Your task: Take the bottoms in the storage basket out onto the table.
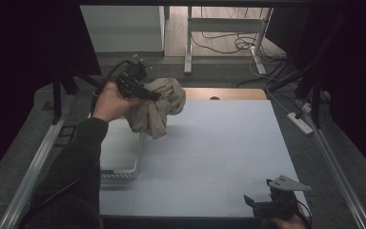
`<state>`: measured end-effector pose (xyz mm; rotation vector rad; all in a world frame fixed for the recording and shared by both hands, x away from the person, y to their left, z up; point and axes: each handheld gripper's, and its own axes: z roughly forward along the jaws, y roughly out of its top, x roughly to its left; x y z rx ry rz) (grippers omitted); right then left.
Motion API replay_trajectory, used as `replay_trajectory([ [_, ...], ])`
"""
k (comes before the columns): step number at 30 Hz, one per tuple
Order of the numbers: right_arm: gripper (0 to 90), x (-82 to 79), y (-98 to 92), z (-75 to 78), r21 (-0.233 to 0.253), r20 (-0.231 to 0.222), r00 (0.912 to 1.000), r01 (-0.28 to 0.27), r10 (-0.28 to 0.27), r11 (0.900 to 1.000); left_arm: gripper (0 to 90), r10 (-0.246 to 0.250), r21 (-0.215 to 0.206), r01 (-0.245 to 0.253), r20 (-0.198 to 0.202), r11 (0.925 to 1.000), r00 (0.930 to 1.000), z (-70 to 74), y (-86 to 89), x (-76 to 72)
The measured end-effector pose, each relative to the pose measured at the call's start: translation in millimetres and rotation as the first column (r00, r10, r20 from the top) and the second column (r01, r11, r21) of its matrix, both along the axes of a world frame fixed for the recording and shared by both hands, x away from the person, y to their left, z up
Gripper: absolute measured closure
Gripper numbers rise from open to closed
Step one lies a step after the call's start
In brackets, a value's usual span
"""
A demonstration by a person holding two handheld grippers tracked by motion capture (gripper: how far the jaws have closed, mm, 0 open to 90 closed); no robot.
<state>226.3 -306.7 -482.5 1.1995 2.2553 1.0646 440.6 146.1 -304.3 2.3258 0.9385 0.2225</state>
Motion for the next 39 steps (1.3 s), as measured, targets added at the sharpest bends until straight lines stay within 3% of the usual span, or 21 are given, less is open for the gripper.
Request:
replay_trajectory([
  [16,0.0,-0.2,-0.3,0.1,0.002,0.001,1.0000,-0.001,0.001,1.000,64.4,-0.075,0.004,0.075,0.007,0.9972,0.9971,-7.4,-36.0,3.6],
  [39,0.0,-0.3,-1.0,0.3,0.008,0.000,1.0000,-0.004,0.004,1.000,64.4,-0.125,0.003,0.125,-0.005,0.9922,0.9922,-42.7,-73.3,8.6],
])
